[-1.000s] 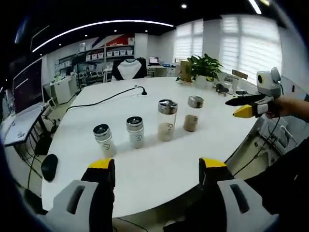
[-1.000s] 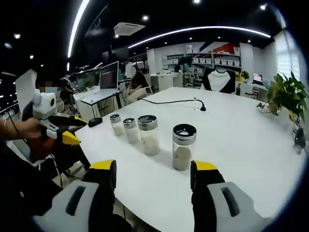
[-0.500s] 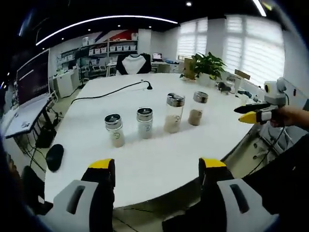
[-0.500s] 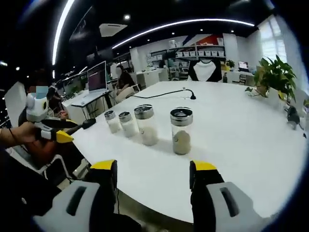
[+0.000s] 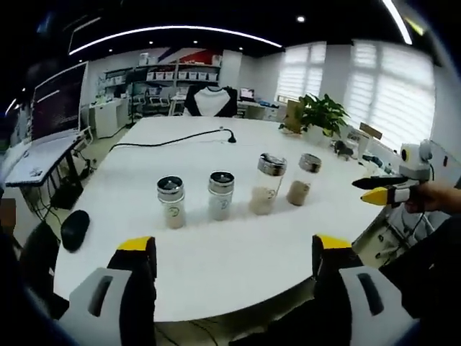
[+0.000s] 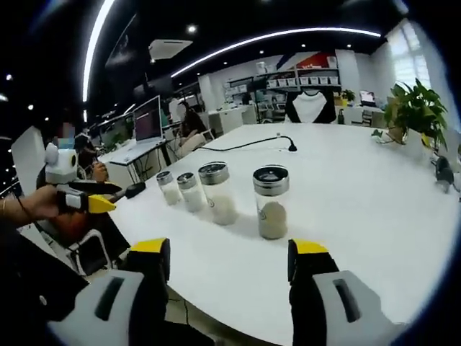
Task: Rotate the seasoning bottle until the label or dispensing opening points toward the visible target arrow and the bottle remains upright within the marked orientation range
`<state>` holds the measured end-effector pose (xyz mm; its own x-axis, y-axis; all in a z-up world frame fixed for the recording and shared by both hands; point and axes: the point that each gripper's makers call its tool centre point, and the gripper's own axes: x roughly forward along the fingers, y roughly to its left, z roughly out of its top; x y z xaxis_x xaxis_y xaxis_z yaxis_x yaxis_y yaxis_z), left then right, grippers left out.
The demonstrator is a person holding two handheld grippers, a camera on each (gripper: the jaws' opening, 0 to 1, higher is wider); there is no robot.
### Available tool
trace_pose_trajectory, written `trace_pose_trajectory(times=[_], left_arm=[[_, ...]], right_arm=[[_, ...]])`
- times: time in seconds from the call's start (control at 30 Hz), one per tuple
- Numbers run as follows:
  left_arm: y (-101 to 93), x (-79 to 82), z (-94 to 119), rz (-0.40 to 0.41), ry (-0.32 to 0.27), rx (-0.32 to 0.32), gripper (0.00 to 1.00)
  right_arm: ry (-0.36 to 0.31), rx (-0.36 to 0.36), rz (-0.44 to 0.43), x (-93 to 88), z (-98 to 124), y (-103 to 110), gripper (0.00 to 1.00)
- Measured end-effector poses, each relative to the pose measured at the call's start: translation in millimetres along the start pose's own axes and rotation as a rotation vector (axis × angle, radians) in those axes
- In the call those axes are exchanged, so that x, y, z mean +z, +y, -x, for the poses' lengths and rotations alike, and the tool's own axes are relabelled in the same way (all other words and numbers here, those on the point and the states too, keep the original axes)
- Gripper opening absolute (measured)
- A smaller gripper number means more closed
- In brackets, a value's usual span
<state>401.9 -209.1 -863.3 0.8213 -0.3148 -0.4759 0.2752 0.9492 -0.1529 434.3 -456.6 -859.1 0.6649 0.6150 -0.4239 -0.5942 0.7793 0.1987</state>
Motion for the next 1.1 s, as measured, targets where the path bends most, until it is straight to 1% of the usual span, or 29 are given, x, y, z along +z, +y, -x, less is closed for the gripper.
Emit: trace_pose_trajectory(times=[0.07, 0.1, 0.17, 0.27, 0.4, 0.63, 0.97, 1.1], left_arm=[[0.7, 0.8, 0.2, -0.019, 0.001, -0.004, 1.00], [-0.4, 0.8, 0.4, -0.025, 0.003, -0.007, 1.00], [-1.0, -0.3, 1.0, -0.030, 0.012, -0.011, 1.00], [-2.2, -1.7, 1.0, -0.034, 0.020, -0.016, 1.00], [-2.3, -2.4, 2.4, -0.029, 0.027, -0.015, 1.00], [-0.4, -2.4, 4.8, -0.015, 0.021, -0.007, 1.00], [2.3, -9.6, 6.7, -0.003, 0.041, -0.004, 1.00], [3.6, -9.2, 6.6, -0.007, 0.044, -0.001, 1.00]], right_arm=[[-0.008, 0.000, 0.004, 2.0, -0.5, 0.8, 0.76], [0.000, 0.000, 0.002, 1.2, -1.6, 0.9, 0.82], [0.017, -0.006, -0.014, -2.1, -2.2, 0.4, 0.86], [0.016, -0.001, -0.017, -3.8, -1.7, 2.0, 0.86], [0.031, -0.003, -0.032, -7.5, -1.2, 2.6, 0.85], [0.035, 0.002, -0.017, -5.9, -0.5, 2.6, 0.84], [0.046, 0.003, -0.023, -8.5, -0.6, 7.4, 0.81], [0.048, 0.003, -0.027, -9.9, -0.9, 8.0, 0.80]])
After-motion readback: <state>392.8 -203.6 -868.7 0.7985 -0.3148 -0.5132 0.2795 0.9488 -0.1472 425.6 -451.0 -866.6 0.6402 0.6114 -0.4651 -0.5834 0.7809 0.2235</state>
